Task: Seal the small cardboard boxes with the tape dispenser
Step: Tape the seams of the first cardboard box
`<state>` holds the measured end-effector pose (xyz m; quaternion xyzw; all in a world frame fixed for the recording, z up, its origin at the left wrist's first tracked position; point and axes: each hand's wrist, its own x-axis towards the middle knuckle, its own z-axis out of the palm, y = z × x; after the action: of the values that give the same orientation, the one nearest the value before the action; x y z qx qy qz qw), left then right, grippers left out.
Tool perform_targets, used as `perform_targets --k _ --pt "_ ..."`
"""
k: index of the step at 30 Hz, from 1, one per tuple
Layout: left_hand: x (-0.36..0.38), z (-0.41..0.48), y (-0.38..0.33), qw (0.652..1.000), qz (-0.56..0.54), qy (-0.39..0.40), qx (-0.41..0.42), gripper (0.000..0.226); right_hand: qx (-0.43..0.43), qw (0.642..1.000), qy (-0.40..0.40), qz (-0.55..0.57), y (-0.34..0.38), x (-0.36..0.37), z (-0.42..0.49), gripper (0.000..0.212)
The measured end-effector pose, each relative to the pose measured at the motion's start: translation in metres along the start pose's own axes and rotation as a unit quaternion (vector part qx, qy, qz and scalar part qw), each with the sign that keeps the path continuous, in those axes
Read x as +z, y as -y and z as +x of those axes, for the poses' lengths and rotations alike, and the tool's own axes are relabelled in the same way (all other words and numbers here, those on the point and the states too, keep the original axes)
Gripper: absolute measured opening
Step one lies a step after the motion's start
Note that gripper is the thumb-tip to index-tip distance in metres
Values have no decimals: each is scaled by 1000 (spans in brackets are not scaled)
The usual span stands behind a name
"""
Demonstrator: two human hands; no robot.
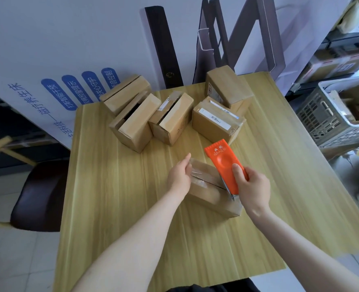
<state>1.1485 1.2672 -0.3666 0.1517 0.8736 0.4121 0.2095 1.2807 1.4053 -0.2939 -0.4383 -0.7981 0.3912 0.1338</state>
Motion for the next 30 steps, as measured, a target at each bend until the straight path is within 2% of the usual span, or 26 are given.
perform_targets --k 4,6,9,13,15,17,21,26,28,30 --pt "-4 4 3 986 -156 18 -46 39 1 1000 2 -11 5 3 1 50" --pt "-8 7 1 978 -182 61 -77 39 -1 1000 0 -14 5 3 0 50" --pt "-26 11 1 982 -118 123 -86 40 -7 1000 3 -17 3 2 -1 48" --pt "-67 1 21 992 -90 80 -38 35 -14 1000 7 -21 2 2 -1 45" --pt "-79 -14 29 992 -34 118 -28 29 -15 1000 5 -22 2 3 -1 44" --pt "-76 -27 33 989 14 146 -24 32 -15 1000 3 -24 2 4 -1 47" --pt "-55 -35 40 999 43 -2 18 20 -22 999 2 -30 3 4 -3 48" --pt "-56 -37 35 999 52 -7 2 13 -30 999 4 -34 6 6 -4 45" --pt "-46 -47 27 996 61 -55 -24 11 -29 999 2 -38 7 8 -5 44" --pt "-27 -64 18 989 29 -123 -72 19 -27 999 1 -39 9 9 -6 44"
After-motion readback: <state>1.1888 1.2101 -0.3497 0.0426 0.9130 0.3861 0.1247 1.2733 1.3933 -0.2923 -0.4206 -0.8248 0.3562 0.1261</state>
